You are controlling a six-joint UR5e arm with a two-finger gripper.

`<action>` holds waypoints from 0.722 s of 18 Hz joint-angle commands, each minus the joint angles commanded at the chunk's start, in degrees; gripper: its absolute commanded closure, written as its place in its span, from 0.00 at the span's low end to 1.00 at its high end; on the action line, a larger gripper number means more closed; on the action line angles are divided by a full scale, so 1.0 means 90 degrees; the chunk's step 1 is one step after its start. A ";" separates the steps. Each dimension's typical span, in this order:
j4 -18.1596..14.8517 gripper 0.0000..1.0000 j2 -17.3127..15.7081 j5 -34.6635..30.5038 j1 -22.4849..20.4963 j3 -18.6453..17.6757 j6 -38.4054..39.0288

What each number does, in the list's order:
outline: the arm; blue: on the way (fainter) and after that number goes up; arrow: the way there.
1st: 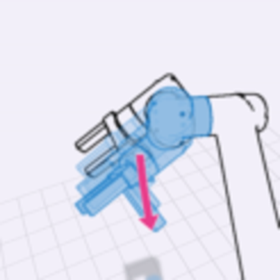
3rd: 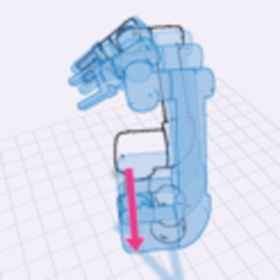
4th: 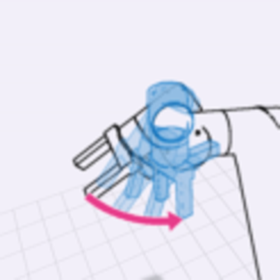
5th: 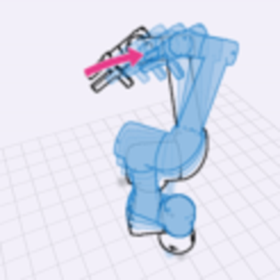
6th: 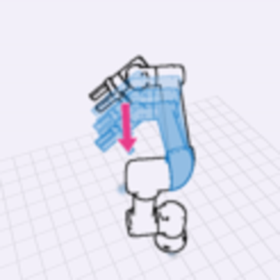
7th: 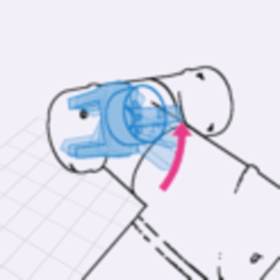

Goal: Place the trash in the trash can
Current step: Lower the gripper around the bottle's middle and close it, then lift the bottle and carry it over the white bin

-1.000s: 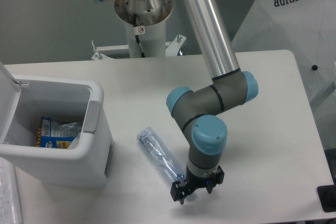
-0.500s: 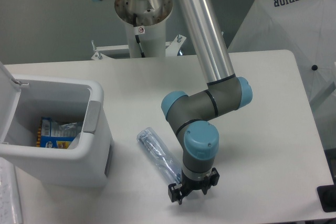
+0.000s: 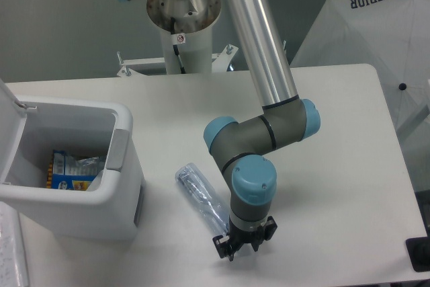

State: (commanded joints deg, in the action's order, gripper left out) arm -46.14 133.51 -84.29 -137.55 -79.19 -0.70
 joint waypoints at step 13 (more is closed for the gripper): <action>0.0000 0.65 -0.0029 0.0000 0.0068 -0.0010 0.0088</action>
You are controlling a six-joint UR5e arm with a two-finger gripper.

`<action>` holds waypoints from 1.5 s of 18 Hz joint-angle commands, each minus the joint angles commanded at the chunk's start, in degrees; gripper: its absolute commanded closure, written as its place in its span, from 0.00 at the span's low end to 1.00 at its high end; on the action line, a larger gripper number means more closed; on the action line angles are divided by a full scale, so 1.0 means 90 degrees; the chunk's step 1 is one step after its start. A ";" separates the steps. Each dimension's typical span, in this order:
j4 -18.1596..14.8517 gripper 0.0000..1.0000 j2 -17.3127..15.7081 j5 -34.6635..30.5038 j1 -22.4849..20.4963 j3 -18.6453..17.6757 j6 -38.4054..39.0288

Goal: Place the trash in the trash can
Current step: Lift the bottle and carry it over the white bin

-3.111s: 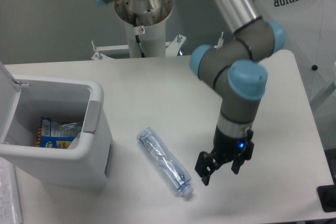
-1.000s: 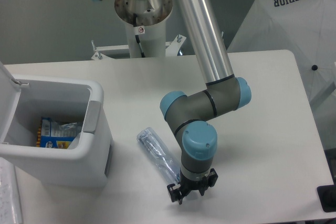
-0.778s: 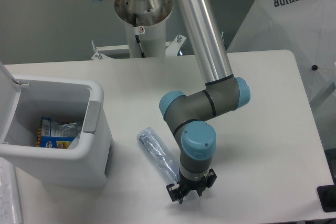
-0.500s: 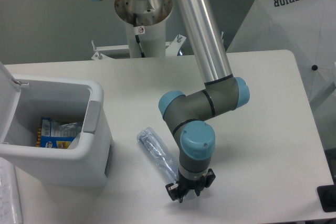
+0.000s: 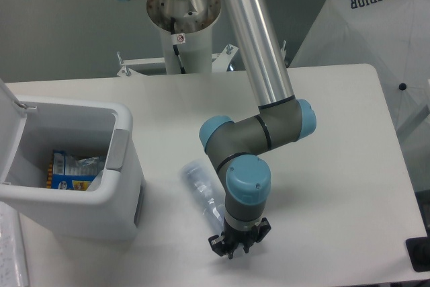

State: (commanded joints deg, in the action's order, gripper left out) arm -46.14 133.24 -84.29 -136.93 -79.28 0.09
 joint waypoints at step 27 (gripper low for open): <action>0.0068 0.79 -0.3232 0.0147 0.0204 0.0957 0.1182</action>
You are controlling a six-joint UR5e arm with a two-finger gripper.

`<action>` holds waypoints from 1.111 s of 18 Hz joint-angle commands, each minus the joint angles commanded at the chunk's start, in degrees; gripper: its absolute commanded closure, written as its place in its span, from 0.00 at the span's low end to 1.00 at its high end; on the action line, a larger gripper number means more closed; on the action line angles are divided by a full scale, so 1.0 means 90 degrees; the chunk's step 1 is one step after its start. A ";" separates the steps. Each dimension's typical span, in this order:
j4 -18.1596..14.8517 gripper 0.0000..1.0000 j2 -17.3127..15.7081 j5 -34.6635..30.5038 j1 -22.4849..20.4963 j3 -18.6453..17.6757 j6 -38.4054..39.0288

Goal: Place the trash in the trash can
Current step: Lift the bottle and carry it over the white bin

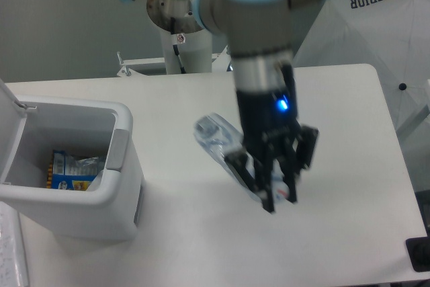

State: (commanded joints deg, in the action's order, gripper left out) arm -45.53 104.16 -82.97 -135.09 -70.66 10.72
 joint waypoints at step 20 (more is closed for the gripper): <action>0.0049 0.79 0.0087 0.0029 0.1778 0.0166 0.0264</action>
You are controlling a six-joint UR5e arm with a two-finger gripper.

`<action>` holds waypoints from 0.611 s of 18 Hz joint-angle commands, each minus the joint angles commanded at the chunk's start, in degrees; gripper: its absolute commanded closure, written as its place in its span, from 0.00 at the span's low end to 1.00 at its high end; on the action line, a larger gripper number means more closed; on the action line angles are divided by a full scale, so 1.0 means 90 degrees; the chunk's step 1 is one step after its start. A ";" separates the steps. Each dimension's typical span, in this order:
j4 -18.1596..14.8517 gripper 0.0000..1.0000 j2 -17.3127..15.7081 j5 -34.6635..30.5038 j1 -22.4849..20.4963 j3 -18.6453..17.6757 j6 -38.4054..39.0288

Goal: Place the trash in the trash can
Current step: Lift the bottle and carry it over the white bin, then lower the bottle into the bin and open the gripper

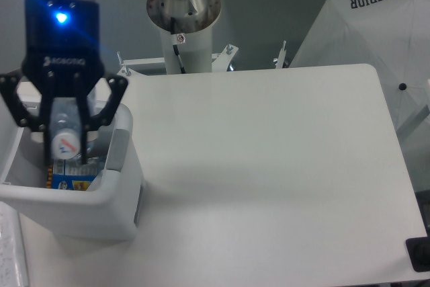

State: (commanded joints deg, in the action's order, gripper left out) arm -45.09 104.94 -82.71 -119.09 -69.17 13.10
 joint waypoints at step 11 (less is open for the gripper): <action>0.0000 0.79 0.0352 -0.0010 0.0147 -0.0029 -0.0010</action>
State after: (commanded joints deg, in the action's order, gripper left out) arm -45.09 108.10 -82.79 -117.77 -69.43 13.01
